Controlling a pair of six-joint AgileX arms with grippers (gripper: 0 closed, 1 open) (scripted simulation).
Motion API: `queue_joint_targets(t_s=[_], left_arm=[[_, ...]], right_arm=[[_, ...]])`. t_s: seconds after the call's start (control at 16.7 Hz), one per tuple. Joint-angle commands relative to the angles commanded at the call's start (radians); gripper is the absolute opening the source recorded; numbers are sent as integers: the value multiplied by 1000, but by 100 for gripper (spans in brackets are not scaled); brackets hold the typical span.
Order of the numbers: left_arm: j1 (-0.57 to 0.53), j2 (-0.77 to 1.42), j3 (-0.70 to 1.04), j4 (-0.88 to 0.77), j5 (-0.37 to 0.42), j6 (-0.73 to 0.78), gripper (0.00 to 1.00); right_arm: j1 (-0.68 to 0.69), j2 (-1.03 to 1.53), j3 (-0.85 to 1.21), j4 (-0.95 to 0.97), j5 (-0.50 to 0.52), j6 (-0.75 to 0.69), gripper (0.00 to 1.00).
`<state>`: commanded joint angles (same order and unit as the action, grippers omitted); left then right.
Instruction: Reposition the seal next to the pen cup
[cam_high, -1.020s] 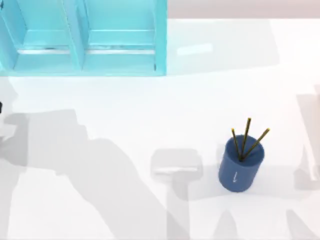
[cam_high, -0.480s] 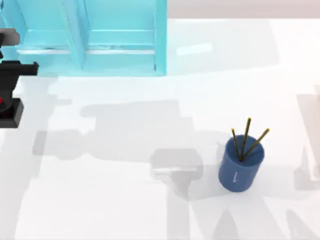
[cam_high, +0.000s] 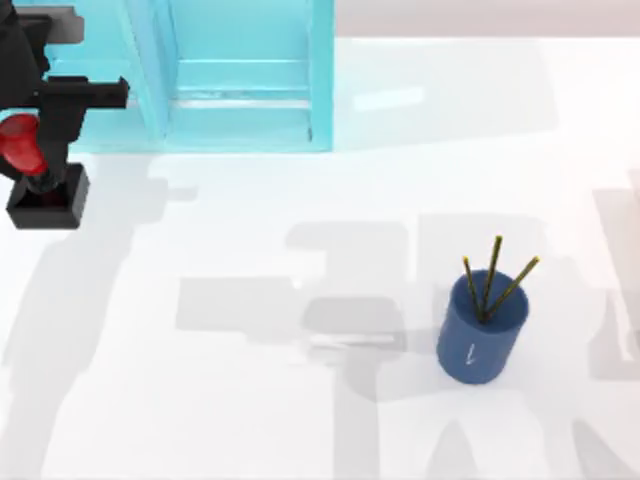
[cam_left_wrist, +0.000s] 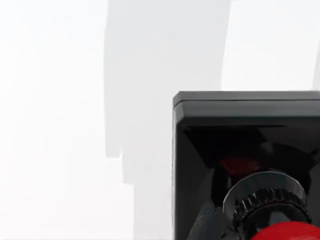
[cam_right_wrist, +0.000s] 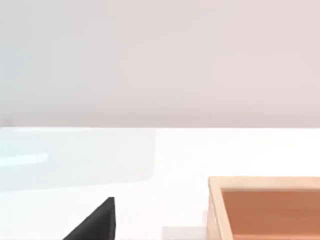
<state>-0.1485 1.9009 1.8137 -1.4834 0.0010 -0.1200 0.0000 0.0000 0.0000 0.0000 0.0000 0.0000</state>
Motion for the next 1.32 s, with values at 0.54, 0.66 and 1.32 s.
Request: queue_joint_targets(t_s=[0.54, 0.66, 1.32], left_arm=[[-223, 142, 210, -83, 1, -220, 0], [-360, 210, 317, -124, 3, -355, 0], [-733, 388, 615, -227, 4, -731, 0]], right_arm=[[0, 0, 0, 0, 0, 0, 100], [0, 0, 0, 0, 0, 0, 100], [0, 0, 0, 0, 0, 0, 100]])
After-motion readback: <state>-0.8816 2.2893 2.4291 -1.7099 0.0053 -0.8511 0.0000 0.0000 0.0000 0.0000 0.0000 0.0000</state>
